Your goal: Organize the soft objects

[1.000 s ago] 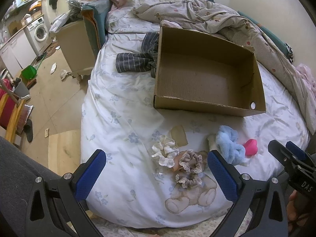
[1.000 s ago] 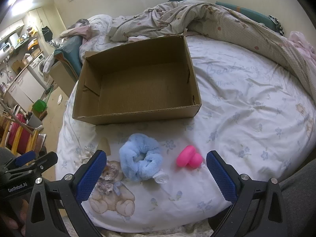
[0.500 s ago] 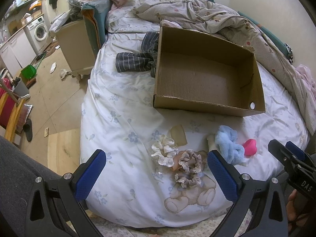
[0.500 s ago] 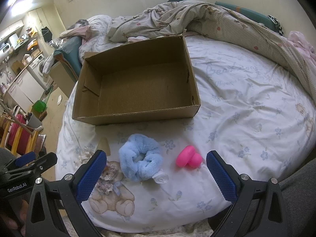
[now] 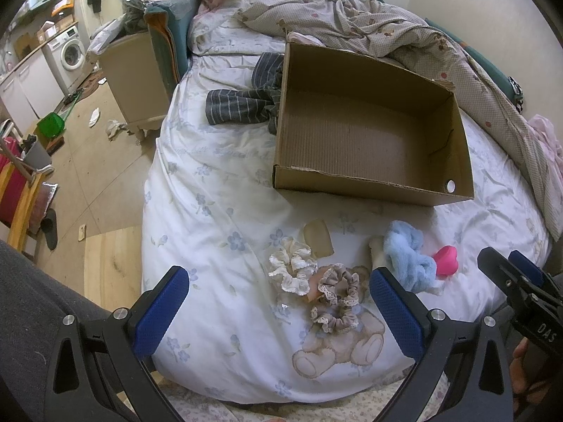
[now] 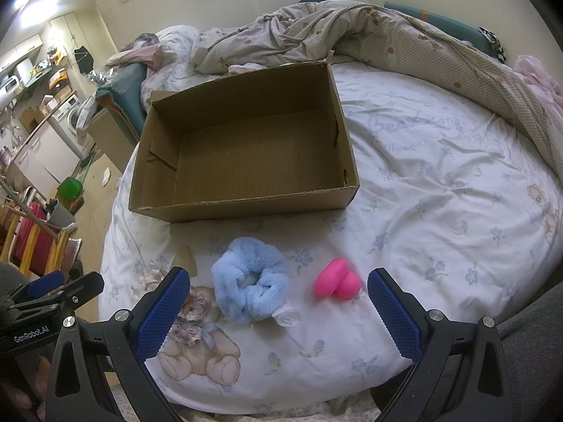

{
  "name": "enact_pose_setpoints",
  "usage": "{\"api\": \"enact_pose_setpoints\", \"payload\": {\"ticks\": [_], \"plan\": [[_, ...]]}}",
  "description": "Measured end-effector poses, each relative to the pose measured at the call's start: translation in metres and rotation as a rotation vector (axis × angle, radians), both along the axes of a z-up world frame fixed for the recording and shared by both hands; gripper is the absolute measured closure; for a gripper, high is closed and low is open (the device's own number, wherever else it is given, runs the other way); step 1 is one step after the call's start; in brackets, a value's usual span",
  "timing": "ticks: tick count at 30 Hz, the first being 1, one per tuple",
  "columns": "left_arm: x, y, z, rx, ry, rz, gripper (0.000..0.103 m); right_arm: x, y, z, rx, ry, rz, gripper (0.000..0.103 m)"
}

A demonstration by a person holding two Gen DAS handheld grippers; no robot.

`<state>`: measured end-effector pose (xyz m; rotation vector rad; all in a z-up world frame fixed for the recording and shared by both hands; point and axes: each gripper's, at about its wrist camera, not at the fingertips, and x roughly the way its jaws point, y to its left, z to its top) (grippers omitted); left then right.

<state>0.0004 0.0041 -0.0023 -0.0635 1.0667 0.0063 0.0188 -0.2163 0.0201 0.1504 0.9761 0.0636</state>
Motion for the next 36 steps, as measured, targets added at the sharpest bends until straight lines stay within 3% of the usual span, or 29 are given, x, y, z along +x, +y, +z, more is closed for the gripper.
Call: {"api": "enact_pose_setpoints", "payload": {"ticks": [31,36], "plan": [[0.001,0.001,-0.005,-0.014,0.02,-0.002,0.0,0.002,-0.002,-0.006,-0.007,0.015,0.002,0.0],[0.012,0.005,0.006,-0.03,0.043,-0.001,0.0,0.009,-0.003,-0.003,0.026,0.067,0.019,0.0]]}}
